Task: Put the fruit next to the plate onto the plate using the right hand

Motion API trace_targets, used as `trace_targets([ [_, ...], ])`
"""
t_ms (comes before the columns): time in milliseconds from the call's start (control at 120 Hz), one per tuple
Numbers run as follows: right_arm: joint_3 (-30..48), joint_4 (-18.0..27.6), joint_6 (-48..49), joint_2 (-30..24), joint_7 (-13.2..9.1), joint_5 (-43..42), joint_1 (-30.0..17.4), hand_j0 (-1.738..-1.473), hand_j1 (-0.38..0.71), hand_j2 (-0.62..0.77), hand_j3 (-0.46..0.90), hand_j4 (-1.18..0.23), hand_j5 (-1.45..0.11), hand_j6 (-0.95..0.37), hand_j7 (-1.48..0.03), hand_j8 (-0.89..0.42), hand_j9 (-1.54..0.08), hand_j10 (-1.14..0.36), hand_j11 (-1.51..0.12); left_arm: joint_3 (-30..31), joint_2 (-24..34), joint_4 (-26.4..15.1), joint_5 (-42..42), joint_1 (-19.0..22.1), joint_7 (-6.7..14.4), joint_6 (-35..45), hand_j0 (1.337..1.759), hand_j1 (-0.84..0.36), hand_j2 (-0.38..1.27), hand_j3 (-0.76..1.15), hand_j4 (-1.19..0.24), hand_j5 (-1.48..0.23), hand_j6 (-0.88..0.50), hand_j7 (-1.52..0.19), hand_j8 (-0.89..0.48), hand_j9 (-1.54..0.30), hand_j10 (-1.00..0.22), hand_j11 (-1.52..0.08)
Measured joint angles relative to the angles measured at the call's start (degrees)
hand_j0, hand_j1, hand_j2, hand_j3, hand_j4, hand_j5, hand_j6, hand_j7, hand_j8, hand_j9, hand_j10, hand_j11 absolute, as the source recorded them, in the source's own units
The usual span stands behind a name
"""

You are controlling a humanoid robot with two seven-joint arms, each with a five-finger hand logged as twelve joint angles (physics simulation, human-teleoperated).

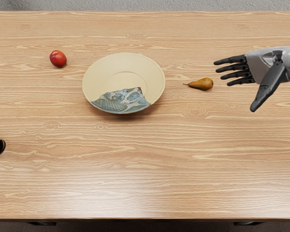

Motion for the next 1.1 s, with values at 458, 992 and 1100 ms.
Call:
trace_targets([
  [458, -21.02, -20.17, -13.67, 26.77, 0.00, -11.92, 20.56, -1.658, -0.33, 0.00, 0.00, -0.02, -0.02, -0.02, -0.02, -0.02, -0.02, -0.02, -0.02, 0.00, 0.00, -0.02, 0.00, 0.00, 0.00, 0.00, 1.658, 0.35, 0.00, 0.00, 0.00, 0.00, 0.00, 0.00, 0.00, 0.00, 0.00, 0.00],
  [992, -43.36, -56.71, -39.27, 57.16, 0.44, -26.22, 12.54, -1.658, -0.30, -0.01, 0.00, -0.04, -0.05, -0.04, -0.05, -0.04, -0.05, -0.04, -0.05, 0.01, 0.00, -0.01, -0.01, 0.00, 0.00, 0.00, 1.658, 0.35, 0.00, 0.00, 0.00, 0.00, 0.00, 0.00, 0.00, 0.00, 0.00, 0.00],
  [1100, -44.13, -57.11, -41.15, 57.32, 1.84, -26.46, 9.37, -1.658, -0.30, -0.01, 0.00, -0.04, -0.05, -0.04, -0.05, -0.04, -0.05, -0.04, -0.05, 0.01, 0.00, 0.00, -0.01, 0.00, 0.01, 0.00, 1.658, 0.35, 0.00, 0.00, 0.00, 0.00, 0.00, 0.00, 0.00, 0.00, 0.00, 0.00],
])
